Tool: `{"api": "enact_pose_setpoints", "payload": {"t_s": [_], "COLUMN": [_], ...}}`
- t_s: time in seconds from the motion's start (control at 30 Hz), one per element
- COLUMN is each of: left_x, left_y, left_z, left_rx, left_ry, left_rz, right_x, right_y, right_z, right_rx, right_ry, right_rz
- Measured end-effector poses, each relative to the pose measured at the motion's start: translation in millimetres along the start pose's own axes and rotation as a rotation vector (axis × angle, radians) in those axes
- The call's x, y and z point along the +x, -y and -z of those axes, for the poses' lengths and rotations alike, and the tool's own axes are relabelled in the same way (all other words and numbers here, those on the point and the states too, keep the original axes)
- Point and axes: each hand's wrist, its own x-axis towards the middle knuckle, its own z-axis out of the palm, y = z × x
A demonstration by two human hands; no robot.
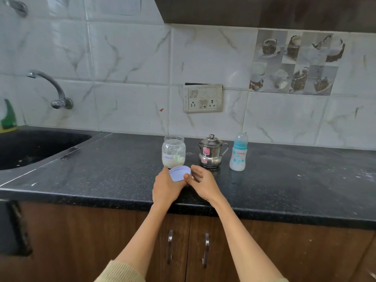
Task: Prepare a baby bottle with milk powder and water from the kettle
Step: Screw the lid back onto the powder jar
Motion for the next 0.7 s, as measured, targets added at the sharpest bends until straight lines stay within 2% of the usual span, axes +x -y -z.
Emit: {"api": "enact_pose_setpoints", "payload": {"t_s": [0.13, 0.33, 0.53, 0.7], "left_x": [-5.4, 2.7, 15.7, 23.7], "left_y": [-4.6, -16.6, -23.1, -26.1], "left_z": [5.1, 5.2, 9.7, 15.3], "left_rx": [-0.249, -0.373, -0.379, -0.396], "left_ry": [0.034, 0.125, 0.173, 0.351], "left_rz": [-0.089, -0.002, 0.095, 0.112], "right_x": [-8.2, -8.9, 1.3, 15.7], "right_y": [14.8, 30.6, 31.3, 29.9], "right_z": [5.0, 10.1, 6.9, 2.2], "right_rx": [0.089, 0.339, 0.429, 0.363], "right_ry": [0.064, 0.252, 0.194, 0.115], "right_rz": [0.039, 0.009, 0.025, 0.032]}}
